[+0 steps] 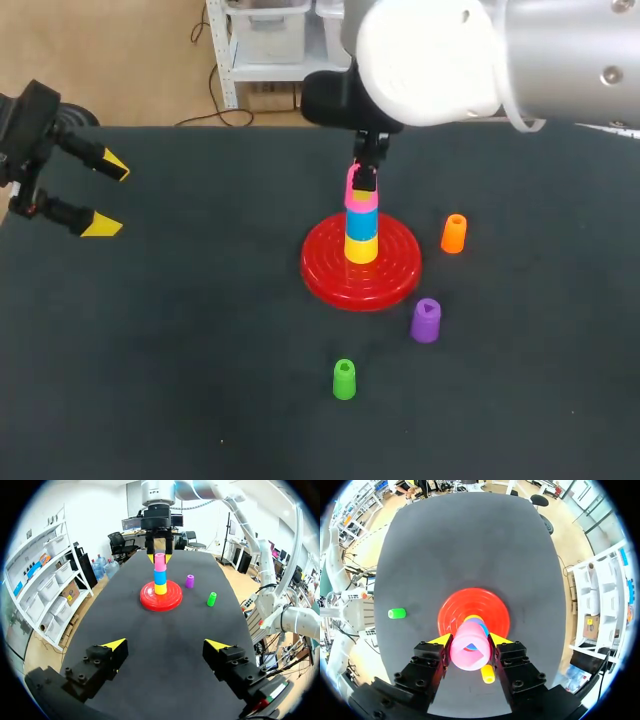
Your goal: Pick up and stack the cylinders on the red base in this order: pink,purple,orange,green
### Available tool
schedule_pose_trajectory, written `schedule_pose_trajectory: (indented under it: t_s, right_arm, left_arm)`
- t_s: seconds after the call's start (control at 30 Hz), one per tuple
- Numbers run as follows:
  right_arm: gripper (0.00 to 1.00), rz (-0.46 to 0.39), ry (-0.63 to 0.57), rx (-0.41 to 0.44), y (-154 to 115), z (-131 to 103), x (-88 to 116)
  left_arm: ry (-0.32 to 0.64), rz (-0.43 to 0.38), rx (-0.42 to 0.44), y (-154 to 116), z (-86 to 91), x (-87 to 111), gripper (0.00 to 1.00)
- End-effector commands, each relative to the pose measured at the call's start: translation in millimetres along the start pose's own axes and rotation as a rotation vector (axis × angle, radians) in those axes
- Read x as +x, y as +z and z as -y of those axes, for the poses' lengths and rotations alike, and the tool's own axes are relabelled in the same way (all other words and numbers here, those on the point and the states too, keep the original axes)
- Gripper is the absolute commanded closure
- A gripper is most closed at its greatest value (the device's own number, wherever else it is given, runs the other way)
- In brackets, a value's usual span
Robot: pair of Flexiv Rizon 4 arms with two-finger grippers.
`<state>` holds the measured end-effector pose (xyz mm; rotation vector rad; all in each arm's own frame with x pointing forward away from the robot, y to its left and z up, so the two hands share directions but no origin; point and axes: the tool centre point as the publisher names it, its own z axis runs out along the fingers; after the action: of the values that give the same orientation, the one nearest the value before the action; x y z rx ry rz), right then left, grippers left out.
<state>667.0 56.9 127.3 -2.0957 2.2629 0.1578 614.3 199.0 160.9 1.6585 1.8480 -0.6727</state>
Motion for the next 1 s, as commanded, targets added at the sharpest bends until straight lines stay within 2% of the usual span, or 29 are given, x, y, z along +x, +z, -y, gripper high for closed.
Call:
schedule_pose_trajectory:
  t_s: [0.03,0.47,1.0]
  right_arm:
    - [1.00,-0.001,0.001,-0.008,2,0,0]
    - [1.00,-0.018,0.008,-0.028,10,3,6]
    - [1.00,-0.029,0.000,-0.008,12,9,3]
  left_arm:
    - [0.002,0.002,-0.003,0,1.0,0.9,0.00]
    - [0.002,0.002,-0.003,0,1.0,0.9,0.00]
    - [0.002,0.002,-0.003,0,1.0,0.9,0.00]
